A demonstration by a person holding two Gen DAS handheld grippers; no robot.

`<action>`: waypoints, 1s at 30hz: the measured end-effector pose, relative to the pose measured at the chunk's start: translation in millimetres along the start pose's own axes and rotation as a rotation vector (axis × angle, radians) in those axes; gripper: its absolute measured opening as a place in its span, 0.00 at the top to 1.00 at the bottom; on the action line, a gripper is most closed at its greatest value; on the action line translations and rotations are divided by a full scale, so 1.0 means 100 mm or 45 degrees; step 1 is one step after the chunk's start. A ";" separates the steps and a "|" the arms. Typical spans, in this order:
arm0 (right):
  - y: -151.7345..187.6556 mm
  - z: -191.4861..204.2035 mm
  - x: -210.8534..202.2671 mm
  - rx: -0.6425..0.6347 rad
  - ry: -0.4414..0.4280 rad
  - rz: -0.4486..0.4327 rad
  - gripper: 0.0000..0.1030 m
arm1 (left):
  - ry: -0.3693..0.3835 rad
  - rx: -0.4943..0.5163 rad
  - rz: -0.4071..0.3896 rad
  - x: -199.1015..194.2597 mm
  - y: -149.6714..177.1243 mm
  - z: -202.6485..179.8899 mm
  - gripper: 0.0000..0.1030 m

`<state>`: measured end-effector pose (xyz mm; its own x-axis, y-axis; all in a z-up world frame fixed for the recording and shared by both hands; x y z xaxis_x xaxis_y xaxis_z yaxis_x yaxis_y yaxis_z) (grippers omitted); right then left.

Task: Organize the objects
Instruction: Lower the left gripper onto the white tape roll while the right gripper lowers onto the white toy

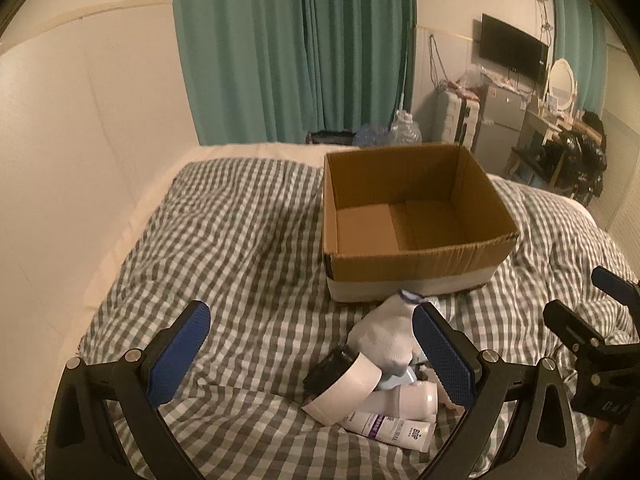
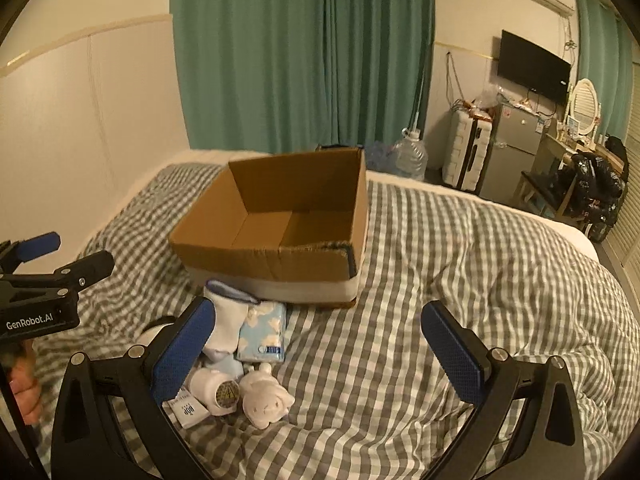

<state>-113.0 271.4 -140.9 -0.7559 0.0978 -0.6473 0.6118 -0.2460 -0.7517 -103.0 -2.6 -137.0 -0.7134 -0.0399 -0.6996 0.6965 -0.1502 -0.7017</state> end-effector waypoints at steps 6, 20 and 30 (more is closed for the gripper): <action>0.23 0.09 0.22 -0.054 -0.010 0.089 0.00 | 0.055 0.029 0.083 0.20 0.16 -0.02 0.02; 0.71 0.23 0.59 -0.134 -0.084 0.336 0.00 | 0.120 0.197 0.326 0.61 0.61 -0.27 0.16; 0.99 0.30 0.80 -0.136 -0.165 0.490 0.07 | 0.156 0.183 0.471 0.82 0.85 -0.30 0.33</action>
Point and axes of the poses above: each gripper's, at about its wrist camera, not at the fingertips, and x roughly the way its jaws point, z to its left, y to its underside, the point moved 7 cm from there along x, roughly the way its jaws point, and after that the axes turned 5 degrees about x, right-handed, at the moved point
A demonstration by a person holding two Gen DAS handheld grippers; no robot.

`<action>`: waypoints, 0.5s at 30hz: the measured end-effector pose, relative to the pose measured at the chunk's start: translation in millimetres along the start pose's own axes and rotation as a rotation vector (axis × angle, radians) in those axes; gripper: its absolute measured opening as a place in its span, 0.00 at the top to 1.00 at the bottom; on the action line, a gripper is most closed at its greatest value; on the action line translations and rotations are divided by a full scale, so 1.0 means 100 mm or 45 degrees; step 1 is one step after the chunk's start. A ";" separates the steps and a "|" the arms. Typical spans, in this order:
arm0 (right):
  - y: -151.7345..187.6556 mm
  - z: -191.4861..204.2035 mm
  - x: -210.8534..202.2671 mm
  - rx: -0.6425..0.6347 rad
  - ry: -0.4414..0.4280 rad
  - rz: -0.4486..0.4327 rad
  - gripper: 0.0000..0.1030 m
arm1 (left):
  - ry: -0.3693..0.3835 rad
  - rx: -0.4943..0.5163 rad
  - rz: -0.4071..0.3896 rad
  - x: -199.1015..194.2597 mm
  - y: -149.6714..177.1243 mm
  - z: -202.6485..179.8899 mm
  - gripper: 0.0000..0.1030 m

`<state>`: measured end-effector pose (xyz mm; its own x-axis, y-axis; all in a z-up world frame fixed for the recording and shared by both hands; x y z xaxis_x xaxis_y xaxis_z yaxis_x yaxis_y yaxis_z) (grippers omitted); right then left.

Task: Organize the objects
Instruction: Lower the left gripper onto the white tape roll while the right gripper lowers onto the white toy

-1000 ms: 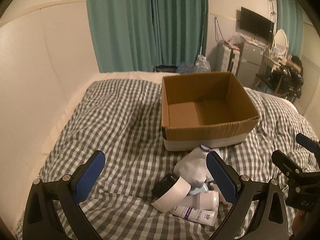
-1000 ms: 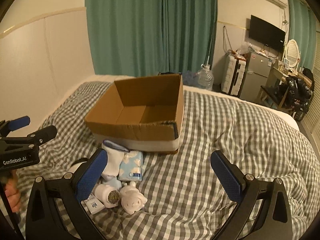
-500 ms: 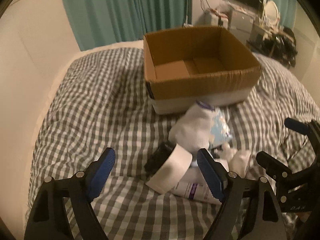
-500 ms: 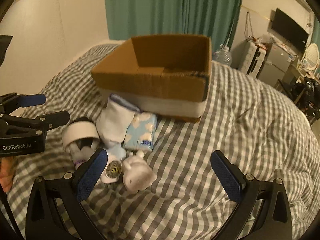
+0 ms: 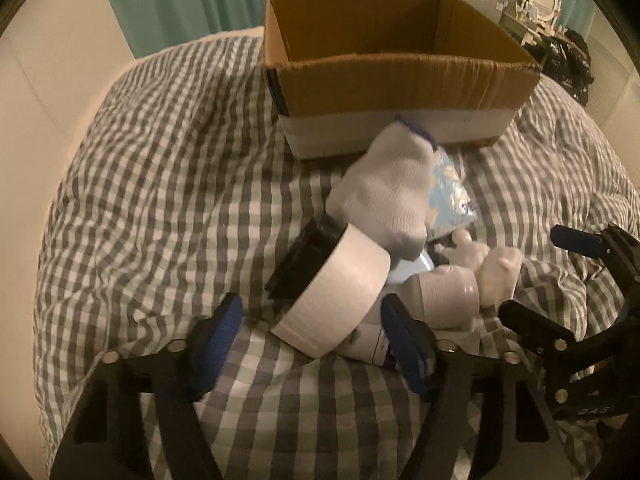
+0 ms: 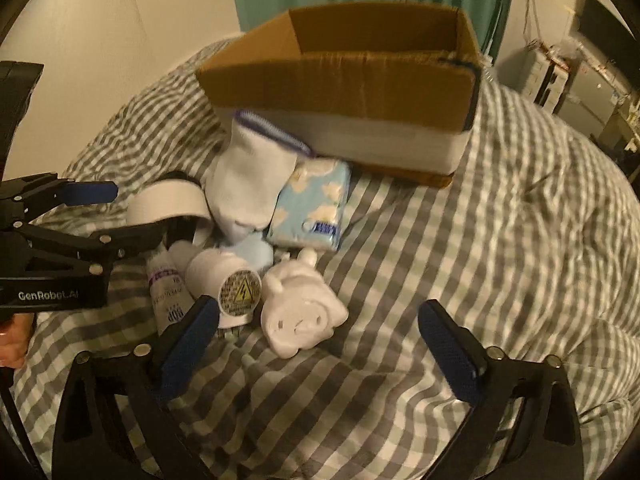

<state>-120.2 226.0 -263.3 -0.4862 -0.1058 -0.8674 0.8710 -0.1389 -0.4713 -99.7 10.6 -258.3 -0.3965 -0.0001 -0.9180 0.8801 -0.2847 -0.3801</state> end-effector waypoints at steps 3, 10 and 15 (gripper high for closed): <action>0.05 0.03 0.12 -0.013 -0.030 0.034 0.07 | 0.023 0.012 0.002 0.02 0.03 -0.03 0.42; 0.12 0.02 0.30 0.029 -0.127 0.081 0.30 | 0.037 0.003 -0.018 0.02 0.04 -0.04 0.57; 0.16 0.04 0.35 0.016 -0.112 0.093 0.57 | -0.004 0.010 -0.040 -0.04 0.04 -0.04 0.62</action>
Point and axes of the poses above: each gripper's, at about its wrist camera, not at the fingertips, and x roughly the way its jaws point, z to its left, y to its underside, the point moved 7 cm from there along x, roughly the way its jaws point, and after that the axes turned 5 degrees about x, right-handed, at the moved point
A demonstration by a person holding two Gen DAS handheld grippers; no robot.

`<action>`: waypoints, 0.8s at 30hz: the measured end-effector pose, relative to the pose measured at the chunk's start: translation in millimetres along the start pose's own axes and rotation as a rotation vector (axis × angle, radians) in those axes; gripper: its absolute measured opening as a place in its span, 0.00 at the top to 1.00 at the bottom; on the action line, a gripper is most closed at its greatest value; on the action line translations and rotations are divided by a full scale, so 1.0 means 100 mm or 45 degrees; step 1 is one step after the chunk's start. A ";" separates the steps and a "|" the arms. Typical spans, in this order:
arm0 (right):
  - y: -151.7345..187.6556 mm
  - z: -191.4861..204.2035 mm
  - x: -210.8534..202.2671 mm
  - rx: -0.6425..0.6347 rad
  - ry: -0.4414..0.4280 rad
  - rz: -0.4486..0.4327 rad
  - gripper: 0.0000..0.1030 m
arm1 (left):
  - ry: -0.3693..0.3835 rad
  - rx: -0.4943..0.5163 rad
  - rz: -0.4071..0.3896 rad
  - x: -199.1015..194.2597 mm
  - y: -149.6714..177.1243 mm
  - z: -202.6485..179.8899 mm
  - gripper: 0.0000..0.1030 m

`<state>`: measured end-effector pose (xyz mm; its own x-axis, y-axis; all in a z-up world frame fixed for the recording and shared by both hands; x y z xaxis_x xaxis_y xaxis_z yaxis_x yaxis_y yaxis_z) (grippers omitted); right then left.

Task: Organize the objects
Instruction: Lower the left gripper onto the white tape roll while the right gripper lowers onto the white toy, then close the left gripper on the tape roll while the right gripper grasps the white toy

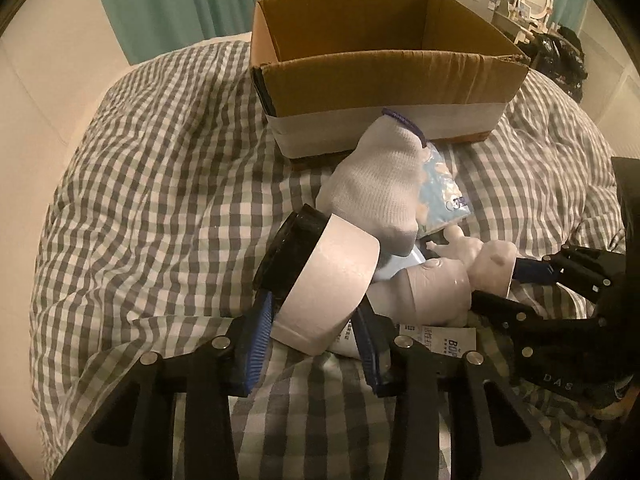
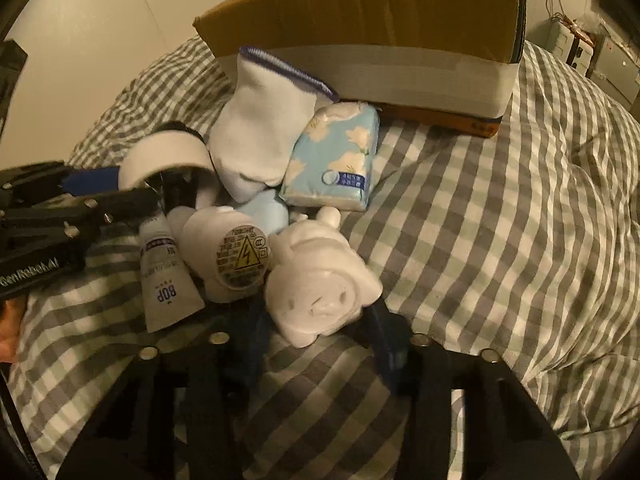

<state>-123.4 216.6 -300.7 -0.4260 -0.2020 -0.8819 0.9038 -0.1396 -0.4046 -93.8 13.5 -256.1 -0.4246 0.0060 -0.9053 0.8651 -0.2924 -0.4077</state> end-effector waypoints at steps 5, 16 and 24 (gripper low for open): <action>-0.01 0.05 -0.01 -0.024 0.023 -0.024 0.58 | -0.025 -0.025 -0.015 -0.06 -0.01 0.06 0.66; -0.10 0.02 -0.26 -0.024 0.068 -0.115 0.59 | -0.063 -0.036 -0.078 -0.23 -0.09 0.09 0.68; -0.18 -0.06 -0.56 -0.009 0.080 -0.182 0.59 | -0.064 -0.032 -0.133 -0.41 -0.18 0.06 0.70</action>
Point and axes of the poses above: each gripper's, at about its wrist camera, not at the fingertips, and x roughly the way its jaws point, z to its left, y to its underside, the point moved 7 cm from there along x, roughly the way its jaws point, and after that the axes turned 5 degrees about x, right-handed, at the moved point
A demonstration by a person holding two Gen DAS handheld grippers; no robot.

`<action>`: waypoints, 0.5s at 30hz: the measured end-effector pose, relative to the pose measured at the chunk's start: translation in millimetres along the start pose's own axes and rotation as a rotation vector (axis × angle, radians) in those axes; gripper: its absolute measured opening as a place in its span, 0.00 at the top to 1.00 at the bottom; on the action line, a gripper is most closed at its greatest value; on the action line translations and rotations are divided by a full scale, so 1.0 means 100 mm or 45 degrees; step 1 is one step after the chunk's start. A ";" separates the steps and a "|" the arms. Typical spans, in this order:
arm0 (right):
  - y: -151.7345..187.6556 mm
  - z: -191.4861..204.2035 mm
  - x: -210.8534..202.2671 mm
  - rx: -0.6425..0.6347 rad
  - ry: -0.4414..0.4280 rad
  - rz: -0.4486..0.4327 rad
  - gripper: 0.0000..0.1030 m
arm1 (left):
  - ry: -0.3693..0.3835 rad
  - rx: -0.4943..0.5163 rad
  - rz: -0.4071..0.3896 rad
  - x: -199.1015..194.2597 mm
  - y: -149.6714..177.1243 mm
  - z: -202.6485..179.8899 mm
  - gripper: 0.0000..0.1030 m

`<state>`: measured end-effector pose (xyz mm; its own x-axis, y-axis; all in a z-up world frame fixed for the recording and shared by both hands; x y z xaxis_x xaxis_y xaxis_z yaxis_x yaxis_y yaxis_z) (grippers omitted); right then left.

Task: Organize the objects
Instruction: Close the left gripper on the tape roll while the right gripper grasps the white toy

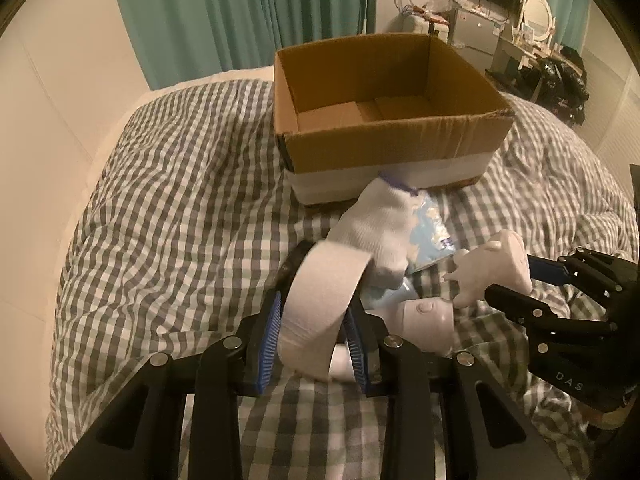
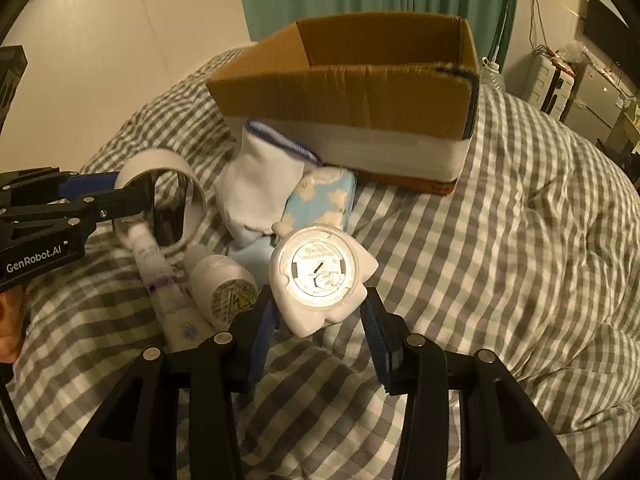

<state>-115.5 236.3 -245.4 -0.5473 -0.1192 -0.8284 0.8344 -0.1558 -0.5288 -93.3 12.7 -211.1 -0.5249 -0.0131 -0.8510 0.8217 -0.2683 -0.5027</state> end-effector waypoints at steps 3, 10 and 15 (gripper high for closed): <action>-0.04 0.00 -0.10 0.002 0.003 -0.020 0.59 | -0.004 0.012 -0.018 -0.06 -0.03 -0.02 0.71; -0.16 0.16 -0.23 -0.002 0.027 -0.084 0.59 | -0.019 0.025 -0.086 -0.27 -0.17 -0.03 0.74; -0.26 0.22 -0.38 -0.003 0.039 -0.136 0.59 | -0.036 0.013 -0.144 -0.45 -0.30 0.01 0.74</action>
<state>-118.0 223.3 -195.5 -0.6306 -0.0718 -0.7727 0.7717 -0.1638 -0.6146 -94.6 20.3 -157.9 -0.6201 -0.0094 -0.7845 0.7549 -0.2794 -0.5933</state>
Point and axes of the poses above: each gripper's, at about its wrist camera, not at the fingertips, and x roughly the way its jaws point, z to its left, y to its underside, the point moved 7 cm from there along x, roughly the way its jaws point, and after that the axes turned 5 degrees about x, right-handed, at the moved point
